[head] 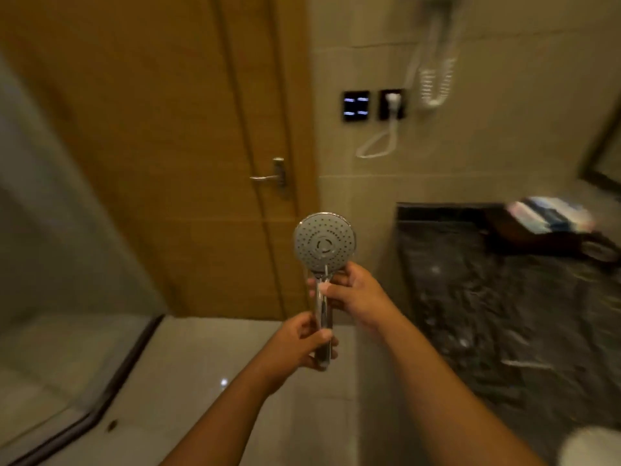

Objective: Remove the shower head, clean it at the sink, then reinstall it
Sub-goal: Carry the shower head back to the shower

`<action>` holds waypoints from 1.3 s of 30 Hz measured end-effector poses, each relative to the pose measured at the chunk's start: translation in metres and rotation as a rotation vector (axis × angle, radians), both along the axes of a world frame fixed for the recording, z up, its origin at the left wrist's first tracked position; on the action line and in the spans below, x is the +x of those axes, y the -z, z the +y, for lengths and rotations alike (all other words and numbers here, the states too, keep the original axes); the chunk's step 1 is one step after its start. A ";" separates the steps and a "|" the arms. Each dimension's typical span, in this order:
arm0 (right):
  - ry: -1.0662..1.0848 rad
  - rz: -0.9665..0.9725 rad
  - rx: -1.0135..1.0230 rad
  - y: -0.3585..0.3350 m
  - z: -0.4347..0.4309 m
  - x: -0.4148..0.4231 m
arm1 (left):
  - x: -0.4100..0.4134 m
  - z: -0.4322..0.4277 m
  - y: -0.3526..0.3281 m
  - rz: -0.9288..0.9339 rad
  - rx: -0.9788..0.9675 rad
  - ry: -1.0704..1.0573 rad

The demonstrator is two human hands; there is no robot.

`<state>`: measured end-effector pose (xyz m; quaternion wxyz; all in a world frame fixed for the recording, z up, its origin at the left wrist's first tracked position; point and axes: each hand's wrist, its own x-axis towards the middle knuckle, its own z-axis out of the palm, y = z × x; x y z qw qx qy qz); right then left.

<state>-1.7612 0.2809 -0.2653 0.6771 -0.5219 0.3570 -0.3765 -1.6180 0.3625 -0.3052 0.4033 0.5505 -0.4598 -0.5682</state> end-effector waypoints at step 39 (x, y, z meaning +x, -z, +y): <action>-1.118 -0.051 -0.347 -0.002 0.288 0.798 | 0.649 0.363 -0.005 -0.060 -0.145 -1.227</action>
